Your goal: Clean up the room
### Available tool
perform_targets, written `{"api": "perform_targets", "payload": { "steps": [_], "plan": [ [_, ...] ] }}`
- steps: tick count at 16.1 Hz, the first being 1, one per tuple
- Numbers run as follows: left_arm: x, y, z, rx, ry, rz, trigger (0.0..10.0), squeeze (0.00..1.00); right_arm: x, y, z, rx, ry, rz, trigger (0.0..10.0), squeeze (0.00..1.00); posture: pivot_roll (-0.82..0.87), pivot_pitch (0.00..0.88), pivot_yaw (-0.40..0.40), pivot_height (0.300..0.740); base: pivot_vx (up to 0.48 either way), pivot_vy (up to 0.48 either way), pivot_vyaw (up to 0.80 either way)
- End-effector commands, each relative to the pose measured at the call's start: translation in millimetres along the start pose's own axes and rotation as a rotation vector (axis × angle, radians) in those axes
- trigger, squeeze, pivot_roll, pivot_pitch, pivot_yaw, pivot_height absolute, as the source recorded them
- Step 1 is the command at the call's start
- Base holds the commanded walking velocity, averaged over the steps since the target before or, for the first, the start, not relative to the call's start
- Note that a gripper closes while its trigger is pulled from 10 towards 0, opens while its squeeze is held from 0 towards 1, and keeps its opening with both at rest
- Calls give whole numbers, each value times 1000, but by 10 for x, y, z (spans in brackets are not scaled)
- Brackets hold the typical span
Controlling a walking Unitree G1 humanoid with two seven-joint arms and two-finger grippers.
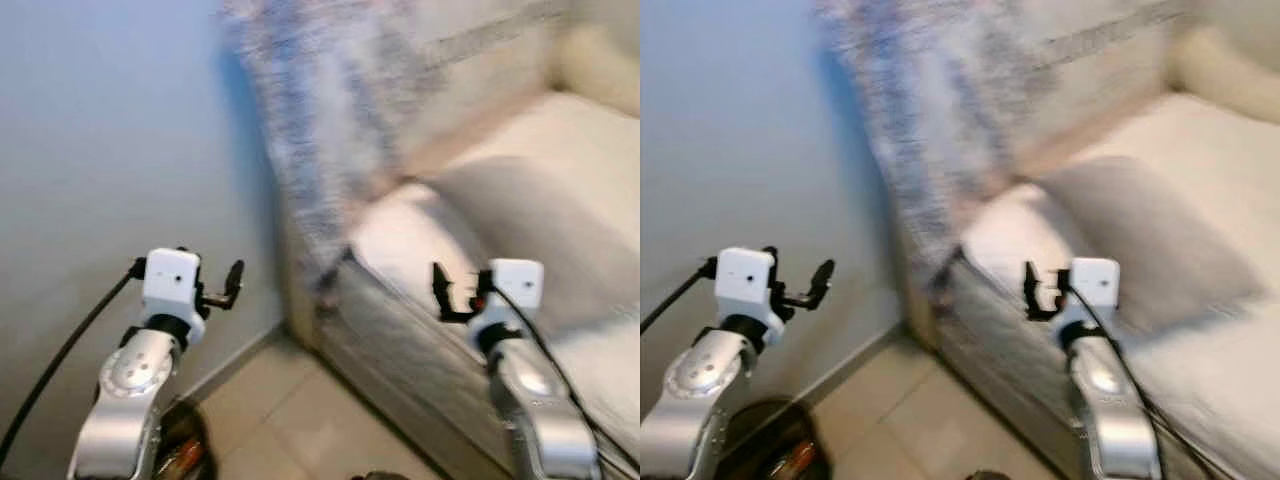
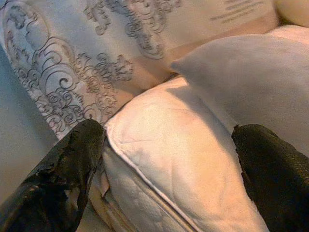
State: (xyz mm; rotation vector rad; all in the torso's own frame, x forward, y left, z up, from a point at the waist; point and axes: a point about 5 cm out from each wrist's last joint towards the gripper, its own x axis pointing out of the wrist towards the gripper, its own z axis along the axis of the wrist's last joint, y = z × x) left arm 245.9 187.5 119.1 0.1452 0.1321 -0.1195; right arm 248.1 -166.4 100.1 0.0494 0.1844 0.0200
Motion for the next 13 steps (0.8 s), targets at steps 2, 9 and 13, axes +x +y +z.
{"api": "perform_targets", "payload": {
  "steps": [2, 9, 13],
  "plan": [
    [10, -12, 58, -8, -25, 3, 10000, 0, 25, -4, 67, -18, -22, -14, 10000, 0, -31, 0, 22, 740, 315, 0, -781],
    [13, 17, 65, -9, -25, 16, 10000, 0, 108, 44, 115, -31, -39, -5, 10000, 0, -25, 0, 20, 740, 326, 0, -779],
    [42, 48, 88, -3, -31, 18, 10000, 0, 146, 84, 152, -31, -61, 13, 10000, 0, -23, 0, 23, 740, 326, 0, -206]
  ]
}}
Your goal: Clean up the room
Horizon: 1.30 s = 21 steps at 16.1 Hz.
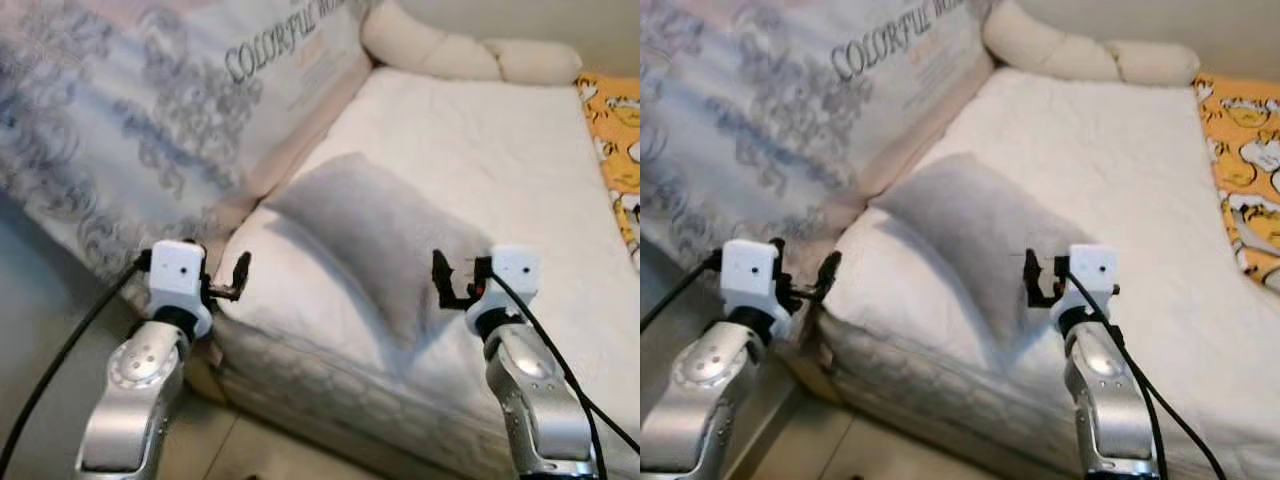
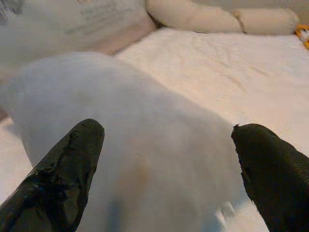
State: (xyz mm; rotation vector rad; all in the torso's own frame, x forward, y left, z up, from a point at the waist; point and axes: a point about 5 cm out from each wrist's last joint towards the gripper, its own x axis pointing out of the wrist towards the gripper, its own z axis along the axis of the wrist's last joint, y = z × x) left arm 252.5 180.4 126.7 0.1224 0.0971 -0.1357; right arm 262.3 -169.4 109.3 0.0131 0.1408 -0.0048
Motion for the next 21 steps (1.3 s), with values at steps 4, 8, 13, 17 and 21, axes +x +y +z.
{"api": "perform_targets", "payload": {
  "steps": [4, 8, 13, 17, 21],
  "plan": [
    [14, 107, 18, 23, 0, 19, 10000, 0, 11, 112, 24, 35, -9, 44, 10000, 0, -26, 0, 27, 740, 322, 0, -588],
    [27, 102, 8, 24, 6, -10, 10000, 0, -13, 113, 26, 50, -20, 45, 10000, 0, -30, 0, 30, 740, 224, 0, -323],
    [29, 70, -13, 20, 21, -29, 10000, 0, 13, 62, 36, 50, -17, 17, 10000, 0, -33, 0, 32, 740, 0, 0, 0],
    [124, 12, -90, 28, 88, -75, 10000, 0, 76, -26, 27, 10, 20, 10, 10000, 0, -44, 0, 39, 740, 0, 0, 0],
    [374, -80, -256, 130, 252, -220, 10000, 0, 119, -307, -147, -208, 204, -8, 10000, 0, -64, 0, 45, 740, 0, 0, 0]
  ]
}}
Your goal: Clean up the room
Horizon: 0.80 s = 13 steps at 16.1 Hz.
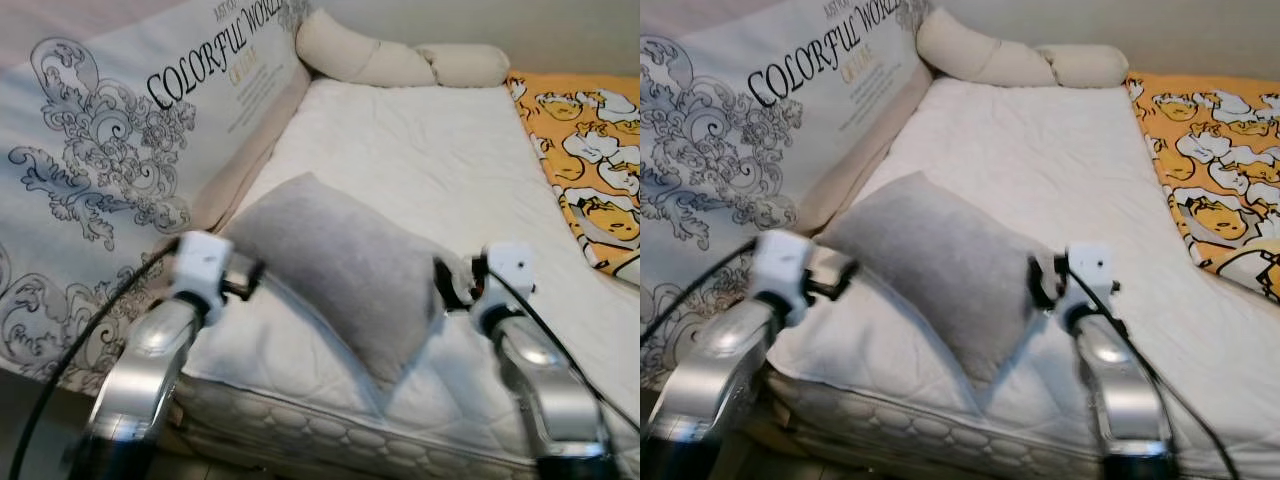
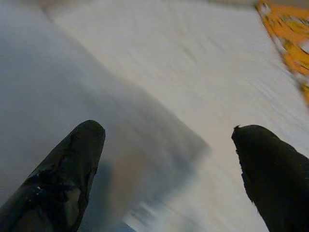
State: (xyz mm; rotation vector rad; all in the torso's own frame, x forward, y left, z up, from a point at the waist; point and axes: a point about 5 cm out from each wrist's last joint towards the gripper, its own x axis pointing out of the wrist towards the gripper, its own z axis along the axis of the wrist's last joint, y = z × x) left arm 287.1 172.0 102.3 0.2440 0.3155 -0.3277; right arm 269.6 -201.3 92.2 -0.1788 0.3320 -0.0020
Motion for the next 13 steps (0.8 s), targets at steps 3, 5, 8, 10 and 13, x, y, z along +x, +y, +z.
{"api": "perform_targets", "payload": {
  "steps": [3, 5, 8, 10, 13],
  "plan": [
    [179, -114, -231, 42, 186, -100, 10000, 0, 20, -21, -47, -209, 72, 57, 10000, 0, -87, 0, 55, 740, 0, 0, 0],
    [327, -172, -307, 17, 277, -112, 10000, 0, -29, 178, -42, -304, 88, 212, 10000, 0, -105, 0, 59, 740, 0, 0, 0],
    [489, -369, -428, 23, 377, -200, 10000, 0, -119, 520, 59, -318, 69, 420, 10000, 0, -119, 0, 57, 740, 0, 0, 0],
    [575, -464, -458, 8, 398, -199, 10000, 0, -192, 684, 189, -259, 39, 520, 10000, 0, -124, 0, 55, 740, 0, 0, 0],
    [665, -304, -277, -73, 295, -116, 10000, 0, -355, 833, 428, -204, -22, 673, 10000, 0, -123, 0, 55, 740, 0, 0, 0]
  ]
}}
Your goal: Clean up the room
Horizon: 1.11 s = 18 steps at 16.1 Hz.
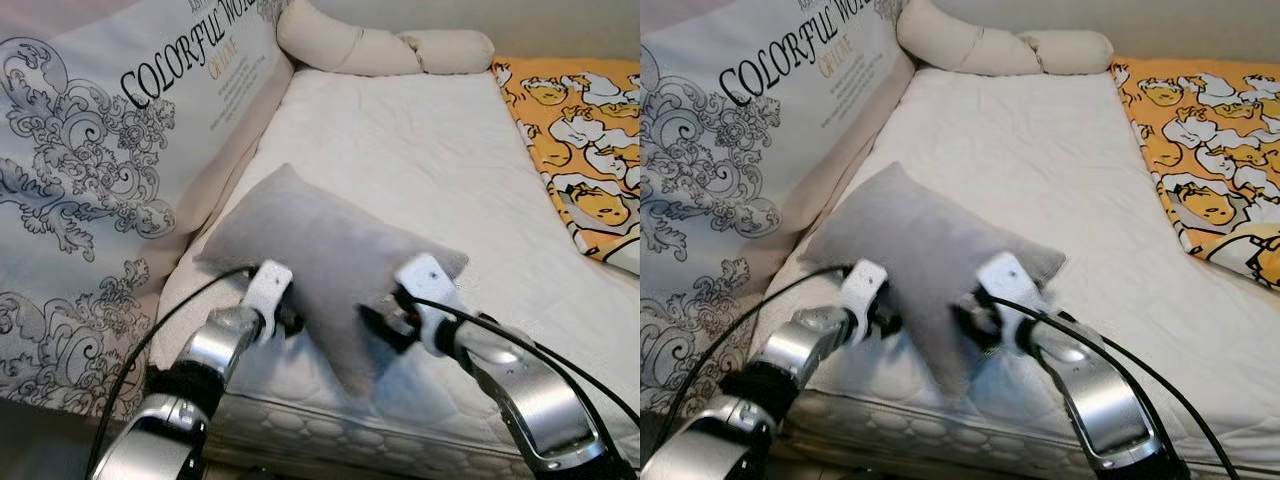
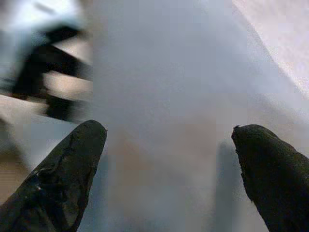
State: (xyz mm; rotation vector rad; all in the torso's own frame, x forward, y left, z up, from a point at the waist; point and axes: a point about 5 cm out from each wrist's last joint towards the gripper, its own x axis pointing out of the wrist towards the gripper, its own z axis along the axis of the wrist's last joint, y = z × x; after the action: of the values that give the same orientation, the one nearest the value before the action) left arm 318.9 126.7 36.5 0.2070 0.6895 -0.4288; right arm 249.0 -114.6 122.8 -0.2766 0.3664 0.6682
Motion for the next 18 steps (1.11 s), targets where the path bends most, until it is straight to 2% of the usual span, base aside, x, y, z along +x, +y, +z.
{"api": "perform_targets", "payload": {
  "steps": [1, 5, 6, 8, 10, 11, 12, 13, 15, 16, 18],
  "plan": [
    [-64, 189, 163, -17, -67, 54, 10000, 0, -31, 47, 98, 13, -25, 50, 10000, 0, -123, 0, 58, 740, 0, 0, 0],
    [-421, 835, 272, -38, -135, 214, 10000, 0, -122, 83, 214, 42, -54, 123, 10000, 0, -107, 0, 57, 740, 0, 0, 0],
    [-495, 948, 263, -36, -136, 248, 10000, 0, -123, 14, 251, 36, -72, 89, 10000, 0, -104, 0, 55, 740, 0, 0, 0],
    [-581, 1030, 238, -12, -140, 257, 10000, 0, -96, -292, 300, 52, -97, -87, 10000, 0, -99, 0, 54, 740, 0, 0, 0],
    [-601, 949, 234, 31, -151, 212, 10000, 0, -70, -506, 204, 75, -37, -212, 10000, 0, -96, 0, 53, 740, 0, 0, 0],
    [-607, 832, 234, 73, -160, 141, 10000, 0, -87, -611, 102, 38, 28, -261, 10000, 0, -87, 0, 50, 740, 0, 0, 0],
    [-638, 681, 222, 123, -171, 30, 10000, 0, -170, -721, -6, -94, 112, -287, 10000, 0, -89, 0, 51, 740, 0, 0, 0],
    [-674, 586, 209, 155, -180, -44, 10000, 0, -246, -795, -89, -175, 174, -287, 10000, 0, -94, 0, 54, 740, 0, 0, 0],
    [-731, 484, 194, 200, -193, -135, 10000, 0, -343, -871, -196, -240, 245, -269, 10000, 0, -95, 0, 56, 740, 0, 0, 0],
    [-784, 396, 184, 258, -211, -229, 10000, 0, -404, -883, -302, -280, 308, -224, 10000, 0, -96, 0, 57, 740, 0, 0, 0],
    [-873, 282, 153, 322, -183, -350, 10000, 0, -387, -794, -413, -283, 347, -145, 10000, 0, -97, 0, 62, 740, 0, 0, 0]
  ]
}}
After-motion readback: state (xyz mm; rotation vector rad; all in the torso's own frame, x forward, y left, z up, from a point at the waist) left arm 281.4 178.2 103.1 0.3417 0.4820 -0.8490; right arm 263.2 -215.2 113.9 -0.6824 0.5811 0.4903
